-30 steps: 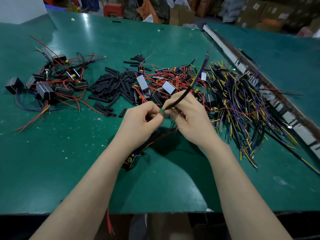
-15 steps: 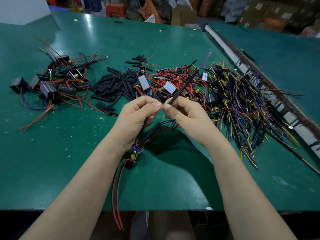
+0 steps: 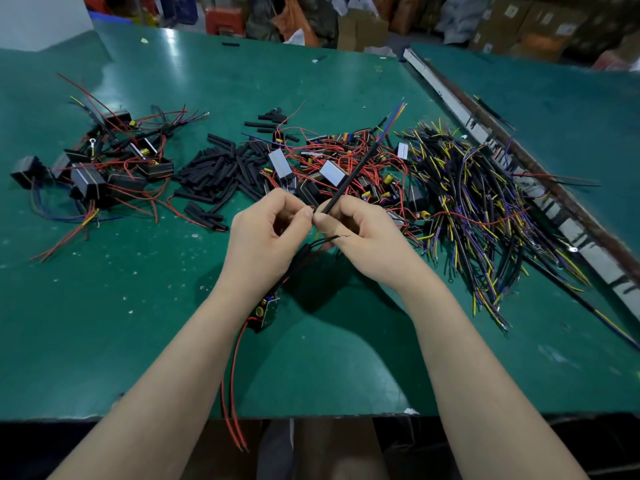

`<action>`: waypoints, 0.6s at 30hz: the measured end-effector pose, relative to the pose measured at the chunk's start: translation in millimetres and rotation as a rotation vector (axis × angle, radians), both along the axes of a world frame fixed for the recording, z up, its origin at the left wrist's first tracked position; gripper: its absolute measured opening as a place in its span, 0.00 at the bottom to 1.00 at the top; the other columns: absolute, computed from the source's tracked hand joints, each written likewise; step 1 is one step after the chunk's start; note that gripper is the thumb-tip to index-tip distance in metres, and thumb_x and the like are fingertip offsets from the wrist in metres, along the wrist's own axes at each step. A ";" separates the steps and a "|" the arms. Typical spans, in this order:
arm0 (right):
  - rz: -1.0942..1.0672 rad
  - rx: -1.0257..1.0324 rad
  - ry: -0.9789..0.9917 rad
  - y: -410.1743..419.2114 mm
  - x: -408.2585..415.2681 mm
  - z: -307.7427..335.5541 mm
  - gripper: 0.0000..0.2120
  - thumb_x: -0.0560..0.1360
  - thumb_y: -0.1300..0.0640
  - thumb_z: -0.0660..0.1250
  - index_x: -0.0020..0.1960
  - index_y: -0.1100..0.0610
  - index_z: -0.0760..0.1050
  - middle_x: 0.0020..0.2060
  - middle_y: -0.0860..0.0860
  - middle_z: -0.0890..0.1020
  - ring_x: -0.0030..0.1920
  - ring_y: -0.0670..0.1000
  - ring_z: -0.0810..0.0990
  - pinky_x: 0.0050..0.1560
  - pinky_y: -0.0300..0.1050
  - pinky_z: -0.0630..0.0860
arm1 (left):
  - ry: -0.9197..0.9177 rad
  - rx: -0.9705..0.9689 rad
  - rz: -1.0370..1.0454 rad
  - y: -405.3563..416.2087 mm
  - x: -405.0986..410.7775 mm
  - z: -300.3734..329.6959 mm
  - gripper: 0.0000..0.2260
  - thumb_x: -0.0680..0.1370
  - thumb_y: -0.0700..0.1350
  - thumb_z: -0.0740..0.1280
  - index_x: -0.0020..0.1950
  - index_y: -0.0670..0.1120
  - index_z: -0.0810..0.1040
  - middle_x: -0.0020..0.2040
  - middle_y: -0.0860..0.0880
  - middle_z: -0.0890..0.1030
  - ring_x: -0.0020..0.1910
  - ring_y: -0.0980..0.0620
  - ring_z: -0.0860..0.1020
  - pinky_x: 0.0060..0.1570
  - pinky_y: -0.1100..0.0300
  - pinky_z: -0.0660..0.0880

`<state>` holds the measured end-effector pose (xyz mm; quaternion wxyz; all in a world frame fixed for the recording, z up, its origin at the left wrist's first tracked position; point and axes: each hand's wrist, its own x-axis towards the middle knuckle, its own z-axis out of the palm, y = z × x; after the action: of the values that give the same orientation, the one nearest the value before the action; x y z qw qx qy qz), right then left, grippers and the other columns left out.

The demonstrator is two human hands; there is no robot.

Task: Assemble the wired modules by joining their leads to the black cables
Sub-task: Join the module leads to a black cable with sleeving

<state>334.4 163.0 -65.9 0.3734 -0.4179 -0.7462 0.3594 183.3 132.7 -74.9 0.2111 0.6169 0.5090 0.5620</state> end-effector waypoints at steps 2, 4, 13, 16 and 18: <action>0.017 0.007 0.002 0.6 2.0 0.7 0.09 0.78 0.54 0.65 0.46 0.60 0.76 0.36 0.50 0.78 0.39 0.59 0.80 0.46 0.59 0.78 | 0.017 -0.006 -0.011 0.4 -0.4 -1.2 0.05 0.74 0.46 0.65 0.38 0.49 0.76 0.30 0.52 0.76 0.30 0.59 0.69 0.33 0.64 0.67; 0.021 0.022 -0.012 0.2 4.3 2.2 0.08 0.78 0.56 0.65 0.47 0.62 0.76 0.37 0.50 0.77 0.39 0.55 0.78 0.45 0.56 0.77 | 0.037 -0.023 -0.024 0.0 -0.8 -1.5 0.05 0.73 0.47 0.65 0.39 0.49 0.77 0.30 0.52 0.76 0.30 0.59 0.69 0.34 0.64 0.67; -0.026 0.386 -0.168 -2.7 7.7 6.0 0.05 0.78 0.64 0.66 0.47 0.66 0.78 0.43 0.53 0.76 0.44 0.51 0.74 0.48 0.42 0.72 | 0.065 -0.138 -0.095 3.9 -3.2 -0.7 0.11 0.75 0.42 0.68 0.35 0.55 0.74 0.27 0.58 0.73 0.29 0.60 0.68 0.33 0.66 0.65; -0.031 0.485 -0.273 -1.5 8.8 4.6 0.05 0.76 0.65 0.66 0.50 0.63 0.80 0.45 0.52 0.74 0.44 0.54 0.74 0.46 0.48 0.73 | 0.095 -0.213 -0.167 6.3 -6.2 -0.9 0.10 0.74 0.40 0.68 0.35 0.53 0.76 0.28 0.56 0.73 0.29 0.60 0.67 0.32 0.66 0.65; -0.020 0.476 -0.298 0.5 12.3 5.1 0.05 0.75 0.65 0.69 0.49 0.61 0.81 0.45 0.51 0.73 0.43 0.54 0.74 0.44 0.46 0.71 | 0.109 -0.253 -0.239 6.5 -8.4 0.7 0.09 0.75 0.40 0.69 0.36 0.50 0.77 0.31 0.53 0.75 0.30 0.58 0.67 0.33 0.64 0.65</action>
<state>346.7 163.4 -60.8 0.3506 -0.3742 -0.8521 0.1047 174.9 139.2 -74.1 0.3244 0.6710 0.5093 0.4302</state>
